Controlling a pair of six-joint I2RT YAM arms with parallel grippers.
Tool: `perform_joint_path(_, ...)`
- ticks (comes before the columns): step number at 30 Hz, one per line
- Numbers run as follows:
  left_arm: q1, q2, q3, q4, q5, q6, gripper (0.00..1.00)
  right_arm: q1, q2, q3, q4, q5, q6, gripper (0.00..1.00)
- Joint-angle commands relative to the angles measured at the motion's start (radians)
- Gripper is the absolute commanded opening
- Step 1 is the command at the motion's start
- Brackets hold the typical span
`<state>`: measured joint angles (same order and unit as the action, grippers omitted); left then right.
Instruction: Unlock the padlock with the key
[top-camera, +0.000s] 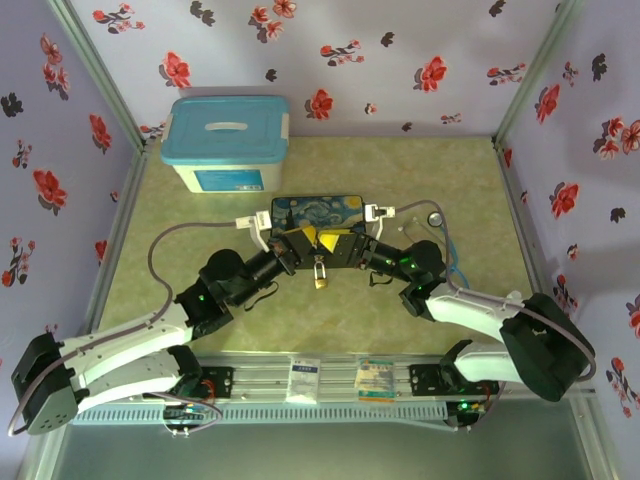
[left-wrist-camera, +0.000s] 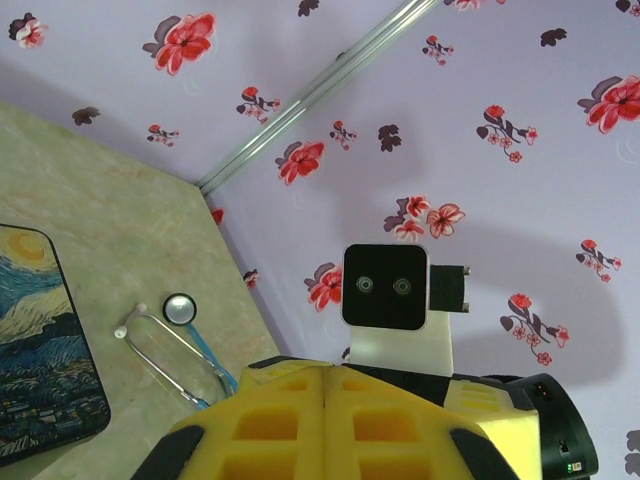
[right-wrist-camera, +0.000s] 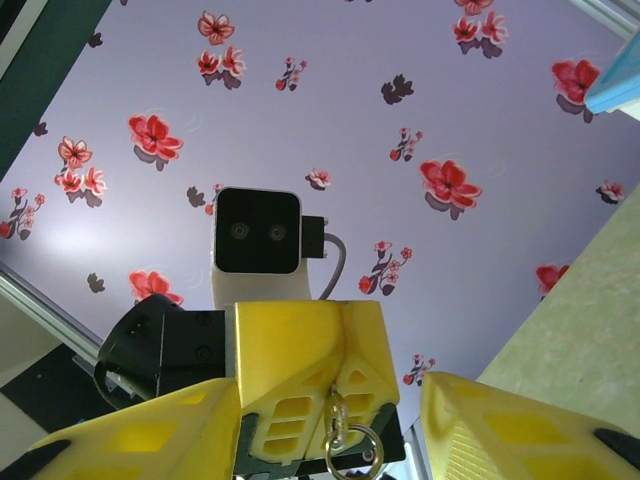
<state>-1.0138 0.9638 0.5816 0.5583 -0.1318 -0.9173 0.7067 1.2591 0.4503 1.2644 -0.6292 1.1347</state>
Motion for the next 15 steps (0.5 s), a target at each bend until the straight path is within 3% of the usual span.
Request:
perform_joint_path(1,0.001,0.006,0.017,0.040,-0.026,0.033,0.00,0.002,0.015,0.032,0.058,-0.031,0.010,0.49)
perform_joint_path(8,0.001,0.035,0.033,0.068,-0.015,0.025,0.00,0.013,0.030,0.019,0.082,-0.030,0.027,0.47)
perform_joint_path(15,0.001,0.059,0.044,0.080,-0.011,0.019,0.00,0.014,0.034,0.000,0.113,-0.019,0.035,0.33)
